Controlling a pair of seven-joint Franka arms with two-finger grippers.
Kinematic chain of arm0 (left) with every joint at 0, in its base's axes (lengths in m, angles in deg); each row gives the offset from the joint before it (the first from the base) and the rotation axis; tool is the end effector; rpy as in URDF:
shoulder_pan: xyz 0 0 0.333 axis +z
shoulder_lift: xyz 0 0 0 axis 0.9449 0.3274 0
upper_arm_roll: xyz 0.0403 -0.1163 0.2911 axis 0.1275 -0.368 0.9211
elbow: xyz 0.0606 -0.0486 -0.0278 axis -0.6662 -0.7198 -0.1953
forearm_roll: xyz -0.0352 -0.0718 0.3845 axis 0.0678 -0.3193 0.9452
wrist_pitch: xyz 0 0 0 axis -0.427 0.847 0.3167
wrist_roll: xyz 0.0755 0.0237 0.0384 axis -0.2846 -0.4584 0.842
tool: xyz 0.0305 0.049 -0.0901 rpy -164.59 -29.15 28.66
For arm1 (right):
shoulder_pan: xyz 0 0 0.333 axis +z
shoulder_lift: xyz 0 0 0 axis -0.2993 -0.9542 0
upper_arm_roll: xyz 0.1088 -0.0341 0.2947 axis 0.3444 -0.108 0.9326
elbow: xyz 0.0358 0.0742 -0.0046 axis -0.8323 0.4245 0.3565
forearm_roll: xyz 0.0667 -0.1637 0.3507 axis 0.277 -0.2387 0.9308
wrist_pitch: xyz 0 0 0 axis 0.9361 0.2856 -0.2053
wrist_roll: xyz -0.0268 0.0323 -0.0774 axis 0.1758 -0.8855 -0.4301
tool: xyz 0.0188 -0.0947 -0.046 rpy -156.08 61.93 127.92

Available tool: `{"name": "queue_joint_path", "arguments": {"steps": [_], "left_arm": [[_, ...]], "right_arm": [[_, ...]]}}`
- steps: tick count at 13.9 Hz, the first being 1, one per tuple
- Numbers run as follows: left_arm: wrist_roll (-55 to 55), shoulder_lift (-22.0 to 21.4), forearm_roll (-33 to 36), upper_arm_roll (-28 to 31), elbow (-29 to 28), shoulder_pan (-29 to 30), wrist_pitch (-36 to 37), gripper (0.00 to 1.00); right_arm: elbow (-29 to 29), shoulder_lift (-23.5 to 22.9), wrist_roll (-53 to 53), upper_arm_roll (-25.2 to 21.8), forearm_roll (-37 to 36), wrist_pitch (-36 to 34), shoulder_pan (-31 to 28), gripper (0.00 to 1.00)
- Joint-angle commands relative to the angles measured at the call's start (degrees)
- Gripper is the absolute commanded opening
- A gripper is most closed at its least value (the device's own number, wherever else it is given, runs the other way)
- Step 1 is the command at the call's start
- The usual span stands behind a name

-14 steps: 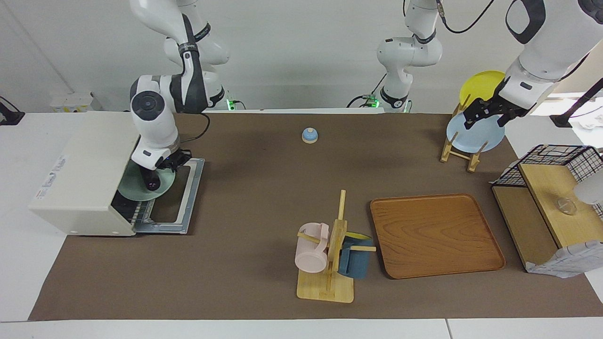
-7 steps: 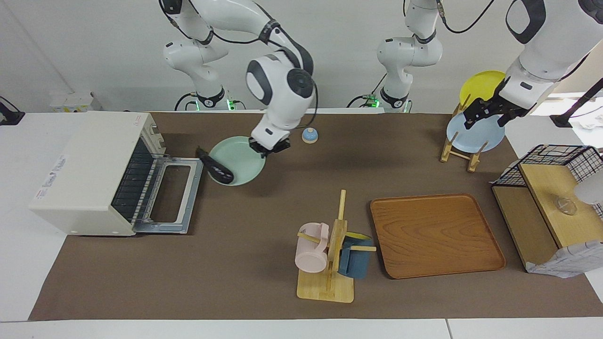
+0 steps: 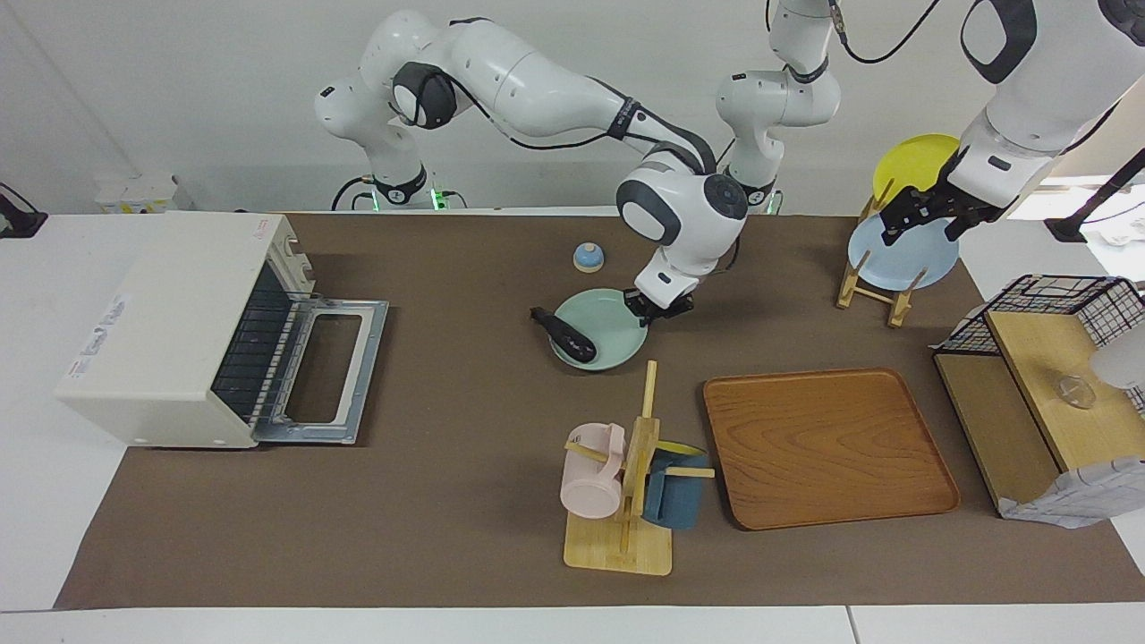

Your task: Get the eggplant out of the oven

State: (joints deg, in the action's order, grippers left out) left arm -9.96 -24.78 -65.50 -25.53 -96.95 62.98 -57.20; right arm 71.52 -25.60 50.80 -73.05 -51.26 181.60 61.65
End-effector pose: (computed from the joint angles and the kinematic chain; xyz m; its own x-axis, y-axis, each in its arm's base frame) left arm 0.5230 -0.0263 0.6095 0.9820 -0.0434 -0.1840 -0.0496 -0.9983 -0.0293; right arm 0.4898 0.5602 0.3191 0.9969 0.0036 -0.0785 0.0158 -0.9878 0.1550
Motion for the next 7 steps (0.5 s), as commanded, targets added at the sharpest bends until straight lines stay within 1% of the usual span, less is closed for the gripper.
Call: {"name": "queue_joint_path", "arguments": {"steps": [1, 2, 3, 4, 5, 6, 7], "left_arm": [[0.80, -3.23, -1.18, -0.19, -4.24, -0.70, 2.17, 1.00], [4.81, -6.54, -2.85, -1.23, -11.14, -1.57, -2.72, 1.00], [12.68, -10.75, -3.65, -3.07, -19.73, -5.06, -12.25, 1.00], [19.63, -13.32, -3.75, -3.61, -26.43, -8.93, -20.00, 1.00], [25.79, -13.43, -3.83, -3.62, -29.81, -13.84, -25.21, 1.00], [32.46, -11.52, -3.92, -3.62, -30.71, -17.89, -28.23, 1.00], [41.06, -7.58, -4.01, -3.62, -30.63, -22.11, -32.78, 1.00]], "right_arm": [[-2.79, 1.22, -0.41, 0.29, 0.25, -2.27, -1.61, 0.42], [-2.36, 5.58, -3.99, -0.15, -0.19, -3.76, -3.44, 0.50], [0.51, 8.59, -8.72, -0.07, -0.55, -4.91, -7.02, 0.50], [5.59, 13.14, -11.90, 0.02, -0.55, -6.22, -10.71, 0.49], [13.73, 18.23, -14.54, 0.02, -0.38, -5.19, -14.49, 0.43], [22.69, 24.03, -18.49, 0.02, -0.20, -1.62, -18.45, 0.32], [30.61, 28.70, -23.22, 0.11, -0.20, 1.03, -21.97, 0.23]]}}
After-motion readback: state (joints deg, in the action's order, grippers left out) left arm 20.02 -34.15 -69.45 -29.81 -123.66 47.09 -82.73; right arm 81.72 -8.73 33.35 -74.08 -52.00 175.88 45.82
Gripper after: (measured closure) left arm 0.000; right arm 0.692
